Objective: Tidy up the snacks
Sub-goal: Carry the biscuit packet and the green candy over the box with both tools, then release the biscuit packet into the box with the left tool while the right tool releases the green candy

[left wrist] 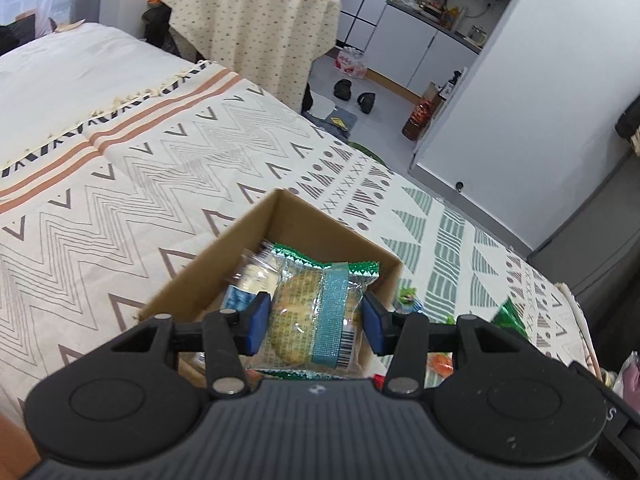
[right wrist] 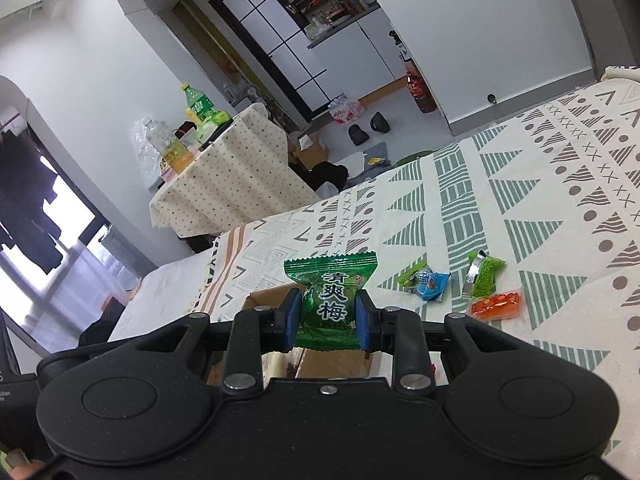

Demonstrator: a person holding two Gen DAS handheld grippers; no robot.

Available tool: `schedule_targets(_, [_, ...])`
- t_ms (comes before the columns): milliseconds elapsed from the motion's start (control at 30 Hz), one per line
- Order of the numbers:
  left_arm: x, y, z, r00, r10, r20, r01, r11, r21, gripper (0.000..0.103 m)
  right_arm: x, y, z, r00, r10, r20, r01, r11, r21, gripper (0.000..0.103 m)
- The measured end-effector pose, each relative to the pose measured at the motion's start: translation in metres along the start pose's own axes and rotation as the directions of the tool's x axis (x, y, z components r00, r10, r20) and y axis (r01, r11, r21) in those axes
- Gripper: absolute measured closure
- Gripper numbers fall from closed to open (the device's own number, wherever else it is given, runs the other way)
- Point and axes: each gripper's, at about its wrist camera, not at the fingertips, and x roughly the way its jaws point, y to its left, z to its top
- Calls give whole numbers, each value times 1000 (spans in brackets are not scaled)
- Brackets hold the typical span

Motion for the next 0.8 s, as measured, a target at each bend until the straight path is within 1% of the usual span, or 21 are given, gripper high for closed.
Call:
schedule_targets(233, [8, 28, 13, 1000, 1, -14, -1, 999, -35, 55, 11, 13, -5, 1000, -17, -14, 17, 1000, -23, 75])
schedule_targets(367, [17, 40, 19, 1000, -10, -29, 8, 999, -50, 55, 22, 22, -10, 999, -16, -42, 15, 999, -32, 75])
schedule_targets(500, [29, 46, 18, 996, -57, -72, 52, 997, -65, 55, 32, 30, -15, 998, -22, -67, 19, 998, -52, 75])
schedule_targets(600, [35, 46, 17, 989, -113, -96, 106, 992, -68, 55, 37, 35, -18, 996, -27, -80, 22, 998, -59, 75])
schedule_targets(633, [36, 47, 18, 987, -123, -100, 117, 991, -68, 52, 39, 37, -19, 996, -28, -84, 22, 998, -65, 75])
schedule_targets(700, [37, 48, 21, 986, -130, -108, 123, 990, -67, 52, 42, 41, -21, 995, -27, -91, 21, 997, -73, 75])
schedule_targets(800, [36, 55, 27, 988, -111, -108, 103, 992, -72, 52, 49, 47, -24, 994, -24, -103, 16, 997, -78, 75])
